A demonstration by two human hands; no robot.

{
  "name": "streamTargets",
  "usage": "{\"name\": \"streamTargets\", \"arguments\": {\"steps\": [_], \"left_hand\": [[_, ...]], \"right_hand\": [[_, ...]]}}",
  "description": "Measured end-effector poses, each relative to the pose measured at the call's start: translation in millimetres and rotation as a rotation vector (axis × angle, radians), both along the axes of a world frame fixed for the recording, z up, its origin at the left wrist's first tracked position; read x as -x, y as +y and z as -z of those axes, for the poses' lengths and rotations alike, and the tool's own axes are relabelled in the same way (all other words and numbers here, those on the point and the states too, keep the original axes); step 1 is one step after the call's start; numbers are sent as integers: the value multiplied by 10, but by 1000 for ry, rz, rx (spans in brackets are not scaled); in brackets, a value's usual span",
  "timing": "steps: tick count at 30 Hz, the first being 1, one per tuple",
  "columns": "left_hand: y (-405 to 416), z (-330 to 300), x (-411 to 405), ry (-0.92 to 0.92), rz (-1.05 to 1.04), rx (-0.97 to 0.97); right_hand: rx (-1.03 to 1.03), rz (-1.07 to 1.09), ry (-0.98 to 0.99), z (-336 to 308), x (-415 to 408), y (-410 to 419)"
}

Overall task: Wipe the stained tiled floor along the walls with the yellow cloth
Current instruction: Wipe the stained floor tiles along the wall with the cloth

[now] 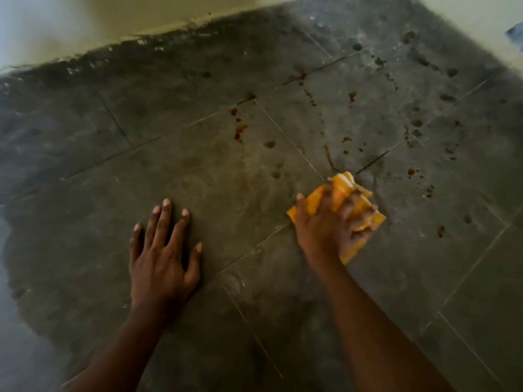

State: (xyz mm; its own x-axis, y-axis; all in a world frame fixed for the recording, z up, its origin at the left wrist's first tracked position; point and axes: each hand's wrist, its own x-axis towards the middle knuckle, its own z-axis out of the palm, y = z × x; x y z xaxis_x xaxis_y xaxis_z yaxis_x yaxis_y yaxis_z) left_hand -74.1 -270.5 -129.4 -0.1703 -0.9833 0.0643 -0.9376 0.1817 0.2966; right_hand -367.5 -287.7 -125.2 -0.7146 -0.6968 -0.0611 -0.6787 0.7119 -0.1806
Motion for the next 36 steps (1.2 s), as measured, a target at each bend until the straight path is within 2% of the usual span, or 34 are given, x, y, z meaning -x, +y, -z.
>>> {"name": "streamTargets", "arguments": {"steps": [3,6,7,9,11,13,16,18,20,23,25,27,30,33,35,36], "left_hand": [[-44,-18,-1,-7,-12,-12],[-32,-65,-20,-10,-7,-48],[-46,-56,-22,-16,3,-44],[-188,-21,-65,11,13,-26],[-516,1,-112,48,13,-16],[-822,-16,-174,21,4,-43],[-989,13,-178,-27,-26,-50],[-949,2,-168,-20,-76,-48],[-942,-37,-174,-18,-103,-54],[-976,-45,-167,-16,-95,-78],[-979,-27,-172,-30,-86,-81],[-969,-15,-163,-50,-85,-76],[-1017,-12,-144,-65,-110,-55],[-991,-18,-132,-60,-126,-73],[-996,-39,-143,-61,-122,-91],[-998,-48,-142,-60,-120,-101]], "right_hand": [[40,-332,41,-27,-468,-147],[-38,-606,98,-57,-390,441],[-60,-599,103,-40,-245,587],[-37,-433,102,-13,28,537],[9,-251,99,-1,86,72],[29,-178,17,-32,-130,-508],[41,-378,-1,10,-520,-775],[43,-623,52,14,-560,-460],[11,-719,68,-8,-393,-65],[-26,-521,87,7,-101,-104],[-9,-303,85,18,-174,-617],[49,-203,24,7,-385,-1243],[87,-387,20,-6,-801,-1769],[26,-693,67,-79,-892,-1352],[-50,-743,51,-92,-651,-1092],[-60,-682,44,-98,-524,-1089]]}}
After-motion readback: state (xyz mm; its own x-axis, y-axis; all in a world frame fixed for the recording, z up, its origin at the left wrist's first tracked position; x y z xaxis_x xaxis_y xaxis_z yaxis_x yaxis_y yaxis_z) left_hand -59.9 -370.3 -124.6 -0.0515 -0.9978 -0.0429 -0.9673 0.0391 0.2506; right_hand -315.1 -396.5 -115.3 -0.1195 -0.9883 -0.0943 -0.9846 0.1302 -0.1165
